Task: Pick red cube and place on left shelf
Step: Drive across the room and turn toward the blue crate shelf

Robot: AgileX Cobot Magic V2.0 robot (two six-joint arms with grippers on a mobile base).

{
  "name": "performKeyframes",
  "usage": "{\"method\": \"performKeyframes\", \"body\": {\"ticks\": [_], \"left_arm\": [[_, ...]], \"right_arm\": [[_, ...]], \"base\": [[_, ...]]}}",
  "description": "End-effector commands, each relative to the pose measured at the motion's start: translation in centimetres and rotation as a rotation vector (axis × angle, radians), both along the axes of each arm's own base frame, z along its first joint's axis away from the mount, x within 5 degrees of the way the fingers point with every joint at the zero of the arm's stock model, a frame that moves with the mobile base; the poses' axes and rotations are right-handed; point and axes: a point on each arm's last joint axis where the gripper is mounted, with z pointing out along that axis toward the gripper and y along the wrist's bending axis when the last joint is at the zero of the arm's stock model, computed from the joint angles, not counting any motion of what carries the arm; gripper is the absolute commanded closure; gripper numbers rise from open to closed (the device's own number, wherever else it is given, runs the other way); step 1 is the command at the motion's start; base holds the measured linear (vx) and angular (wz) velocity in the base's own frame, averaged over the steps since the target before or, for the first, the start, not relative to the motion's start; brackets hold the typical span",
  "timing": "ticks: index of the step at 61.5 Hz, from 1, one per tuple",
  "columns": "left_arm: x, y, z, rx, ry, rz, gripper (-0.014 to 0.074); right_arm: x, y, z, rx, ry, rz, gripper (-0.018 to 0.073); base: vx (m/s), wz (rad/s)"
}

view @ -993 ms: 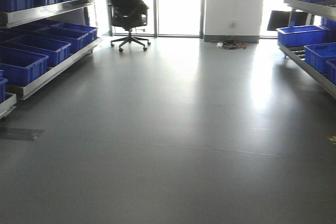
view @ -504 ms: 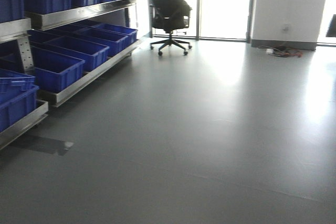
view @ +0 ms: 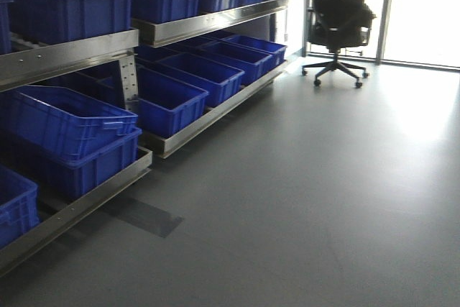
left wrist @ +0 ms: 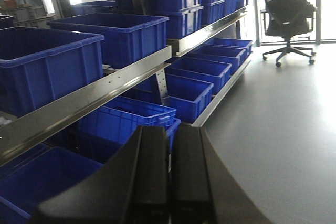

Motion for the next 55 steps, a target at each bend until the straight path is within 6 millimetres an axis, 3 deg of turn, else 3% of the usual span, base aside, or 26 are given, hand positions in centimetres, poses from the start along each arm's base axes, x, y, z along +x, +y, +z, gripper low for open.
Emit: {"method": "performKeyframes", "body": {"ticks": [1,55], "left_arm": [[0.09,-0.02,0.04,-0.005,-0.062,-0.004,0.0491],[0.09,-0.02,0.04,-0.005,-0.062,-0.004,0.0491]], "right_arm": [[0.09,-0.02,1.75,-0.007,-0.115,0.001,0.0501],[0.09,-0.02,1.75,-0.007,-0.115,0.001,0.0501]], "base": [[0.52,0.46],[0.46,0.52]]}}
